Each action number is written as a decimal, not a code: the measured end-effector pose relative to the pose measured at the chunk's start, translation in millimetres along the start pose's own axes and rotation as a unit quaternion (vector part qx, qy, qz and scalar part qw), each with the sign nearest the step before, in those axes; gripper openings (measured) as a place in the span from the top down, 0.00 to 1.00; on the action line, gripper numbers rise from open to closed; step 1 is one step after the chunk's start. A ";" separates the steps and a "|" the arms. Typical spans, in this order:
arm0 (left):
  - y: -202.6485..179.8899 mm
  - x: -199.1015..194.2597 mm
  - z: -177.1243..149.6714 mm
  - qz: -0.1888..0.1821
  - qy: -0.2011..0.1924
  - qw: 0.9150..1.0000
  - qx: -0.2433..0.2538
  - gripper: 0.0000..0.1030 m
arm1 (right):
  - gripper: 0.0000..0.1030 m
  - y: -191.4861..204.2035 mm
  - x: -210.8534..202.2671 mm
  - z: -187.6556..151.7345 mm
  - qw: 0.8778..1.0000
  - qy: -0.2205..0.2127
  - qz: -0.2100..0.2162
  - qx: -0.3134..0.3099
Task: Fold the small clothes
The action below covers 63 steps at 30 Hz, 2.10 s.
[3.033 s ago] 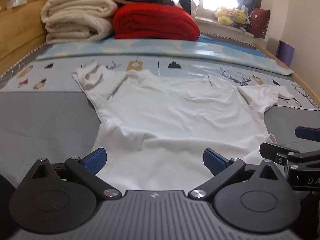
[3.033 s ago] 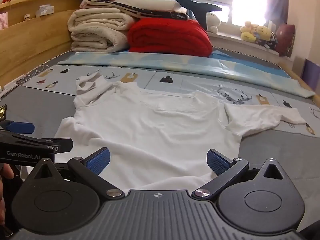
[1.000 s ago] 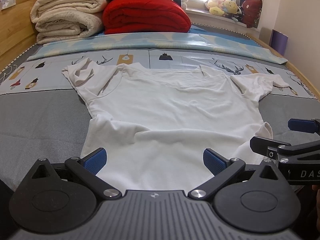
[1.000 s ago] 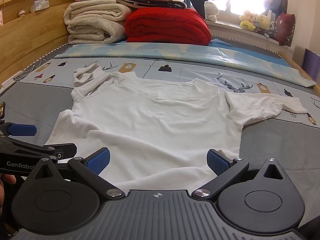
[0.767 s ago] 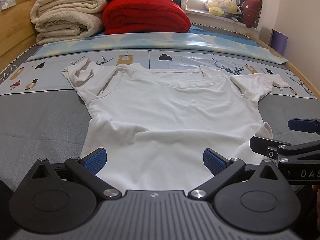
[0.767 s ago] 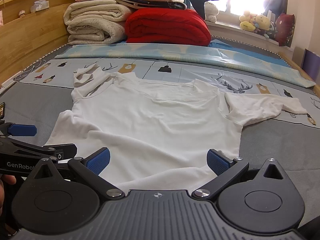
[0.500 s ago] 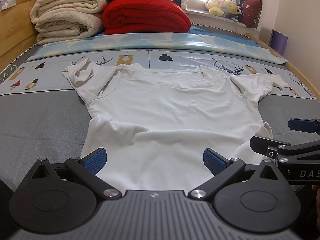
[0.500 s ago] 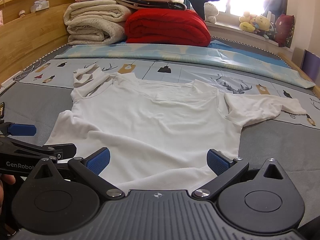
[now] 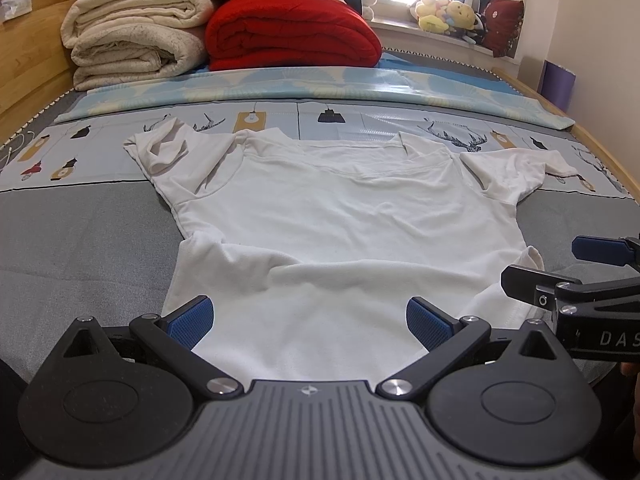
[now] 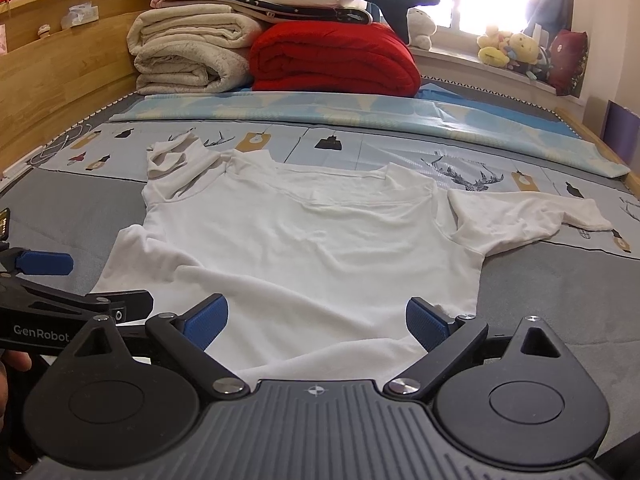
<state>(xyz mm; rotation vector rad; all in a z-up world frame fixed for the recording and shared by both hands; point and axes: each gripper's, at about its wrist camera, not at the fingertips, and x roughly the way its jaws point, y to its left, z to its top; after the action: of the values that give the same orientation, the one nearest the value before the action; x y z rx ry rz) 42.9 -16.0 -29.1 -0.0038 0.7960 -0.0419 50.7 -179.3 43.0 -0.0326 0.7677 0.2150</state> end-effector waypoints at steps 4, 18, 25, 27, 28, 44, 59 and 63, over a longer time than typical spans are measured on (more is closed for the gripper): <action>0.1 -3.8 2.5 -0.001 -0.007 1.000 0.000 0.00 | 0.09 -2.0 0.1 0.9 1.000 -0.005 -0.006 0.008; 25.5 13.6 78.2 -0.051 0.041 0.998 -0.015 0.54 | 0.22 -53.6 0.4 27.8 0.992 -0.059 -0.067 0.090; 44.5 66.0 162.9 -0.071 0.031 0.996 0.043 0.72 | 0.42 -123.2 12.2 107.0 0.984 -0.114 -0.085 0.105; 57.7 91.9 181.0 -0.074 0.030 0.996 0.039 0.81 | 0.58 -143.7 24.6 128.1 0.983 -0.122 -0.081 0.109; 66.1 105.3 188.2 -0.077 0.026 0.996 0.032 0.82 | 0.61 -151.9 33.6 137.1 0.983 -0.122 -0.078 0.110; 126.5 268.5 210.6 -0.107 0.105 0.984 -0.097 0.90 | 0.50 -187.8 249.7 138.4 0.988 0.079 -0.010 0.135; 109.2 339.8 217.2 -0.067 0.123 0.983 -0.115 0.72 | 0.78 -191.3 322.0 136.0 0.985 0.115 -0.019 0.129; 105.0 347.5 221.2 -0.047 0.121 0.989 -0.076 0.97 | 0.85 -195.3 324.1 143.6 0.986 0.112 -0.022 0.121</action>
<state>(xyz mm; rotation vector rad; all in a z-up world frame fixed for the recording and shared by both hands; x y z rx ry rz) 447.5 72.6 -124.6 -0.1843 1.0398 -0.0713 415.5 -296.0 -87.5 0.1593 1.0115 0.0744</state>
